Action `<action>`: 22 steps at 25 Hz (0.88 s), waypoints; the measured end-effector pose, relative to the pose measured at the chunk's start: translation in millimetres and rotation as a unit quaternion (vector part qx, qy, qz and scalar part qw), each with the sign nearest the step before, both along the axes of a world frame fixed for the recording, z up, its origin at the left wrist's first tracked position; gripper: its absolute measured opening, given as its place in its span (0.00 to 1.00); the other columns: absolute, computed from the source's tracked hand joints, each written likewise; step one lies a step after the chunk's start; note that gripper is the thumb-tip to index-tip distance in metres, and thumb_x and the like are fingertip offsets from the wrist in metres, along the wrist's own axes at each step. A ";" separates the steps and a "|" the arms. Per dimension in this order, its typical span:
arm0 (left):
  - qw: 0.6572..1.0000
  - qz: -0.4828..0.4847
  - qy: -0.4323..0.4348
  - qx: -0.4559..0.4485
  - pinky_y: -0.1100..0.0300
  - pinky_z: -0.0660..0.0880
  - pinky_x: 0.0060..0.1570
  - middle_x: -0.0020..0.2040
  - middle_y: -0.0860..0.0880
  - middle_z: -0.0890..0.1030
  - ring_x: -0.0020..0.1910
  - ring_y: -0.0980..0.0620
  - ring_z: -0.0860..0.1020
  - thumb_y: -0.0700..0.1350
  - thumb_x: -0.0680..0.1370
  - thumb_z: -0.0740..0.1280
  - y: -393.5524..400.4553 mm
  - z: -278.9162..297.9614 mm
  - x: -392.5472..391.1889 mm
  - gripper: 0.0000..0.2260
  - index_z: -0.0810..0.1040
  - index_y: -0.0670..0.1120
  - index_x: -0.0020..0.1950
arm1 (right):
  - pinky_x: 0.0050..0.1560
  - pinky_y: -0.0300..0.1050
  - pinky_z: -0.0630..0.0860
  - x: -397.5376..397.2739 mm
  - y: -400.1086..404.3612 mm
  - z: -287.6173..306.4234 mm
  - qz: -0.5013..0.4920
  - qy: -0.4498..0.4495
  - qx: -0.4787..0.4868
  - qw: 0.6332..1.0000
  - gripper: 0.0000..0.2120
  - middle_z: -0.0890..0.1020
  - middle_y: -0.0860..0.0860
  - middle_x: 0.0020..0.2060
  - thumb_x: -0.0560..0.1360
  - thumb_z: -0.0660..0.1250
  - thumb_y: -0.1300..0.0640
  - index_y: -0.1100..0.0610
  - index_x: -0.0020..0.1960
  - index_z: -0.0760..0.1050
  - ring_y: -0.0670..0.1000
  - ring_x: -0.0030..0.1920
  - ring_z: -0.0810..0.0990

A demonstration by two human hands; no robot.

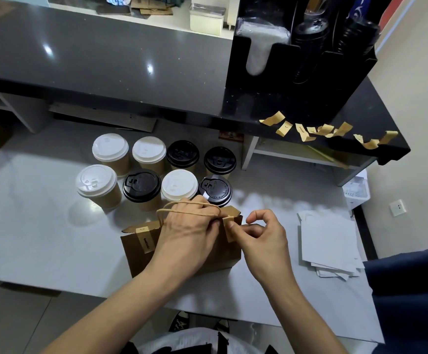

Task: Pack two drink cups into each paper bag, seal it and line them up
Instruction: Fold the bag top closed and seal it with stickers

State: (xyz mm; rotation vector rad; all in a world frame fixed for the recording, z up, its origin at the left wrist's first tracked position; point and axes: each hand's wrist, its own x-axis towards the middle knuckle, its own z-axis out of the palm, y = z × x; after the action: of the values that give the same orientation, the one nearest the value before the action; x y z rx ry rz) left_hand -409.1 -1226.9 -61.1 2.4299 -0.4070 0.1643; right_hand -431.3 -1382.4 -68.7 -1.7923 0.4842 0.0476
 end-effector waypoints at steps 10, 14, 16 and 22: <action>1.000 -0.002 0.005 0.018 0.50 0.74 0.55 0.49 0.54 0.80 0.53 0.49 0.78 0.52 0.77 0.70 -1.2 3.4 0.5 0.07 0.84 0.52 0.52 | 0.33 0.37 0.71 -2.8 -6.8 -19.1 0.024 -0.071 -0.160 0.984 0.15 0.82 0.41 0.33 0.72 0.75 0.46 0.45 0.47 0.68 0.44 0.35 0.80; 1.000 0.000 -0.025 0.004 0.50 0.76 0.51 0.47 0.54 0.80 0.48 0.50 0.79 0.51 0.77 0.73 -4.0 5.0 3.4 0.05 0.84 0.50 0.48 | 0.33 0.34 0.69 1.2 -15.2 -24.3 0.048 -0.088 -0.135 0.986 0.10 0.78 0.46 0.33 0.71 0.77 0.47 0.40 0.47 0.77 0.46 0.34 0.76; 0.999 -0.019 -0.043 0.015 0.49 0.76 0.49 0.46 0.53 0.81 0.46 0.49 0.78 0.47 0.78 0.73 -5.2 4.4 4.0 0.03 0.84 0.48 0.48 | 0.36 0.32 0.68 4.9 -18.5 -25.7 0.065 -0.091 -0.119 0.987 0.09 0.75 0.46 0.36 0.70 0.79 0.50 0.39 0.43 0.81 0.45 0.34 0.74; 0.996 -0.035 -0.069 0.040 0.55 0.73 0.50 0.44 0.54 0.82 0.44 0.49 0.77 0.45 0.78 0.73 -3.7 2.6 3.7 0.02 0.84 0.48 0.48 | 0.38 0.32 0.69 9.8 -25.4 -26.9 0.083 -0.096 -0.053 0.991 0.12 0.75 0.48 0.39 0.68 0.81 0.54 0.37 0.40 0.85 0.43 0.34 0.72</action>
State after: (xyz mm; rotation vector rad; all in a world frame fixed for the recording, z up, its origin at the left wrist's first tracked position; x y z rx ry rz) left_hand -405.3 -1230.6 -58.5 2.4873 -0.5707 0.2917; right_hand -421.5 -1407.8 -95.6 -1.9156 0.2026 -0.0350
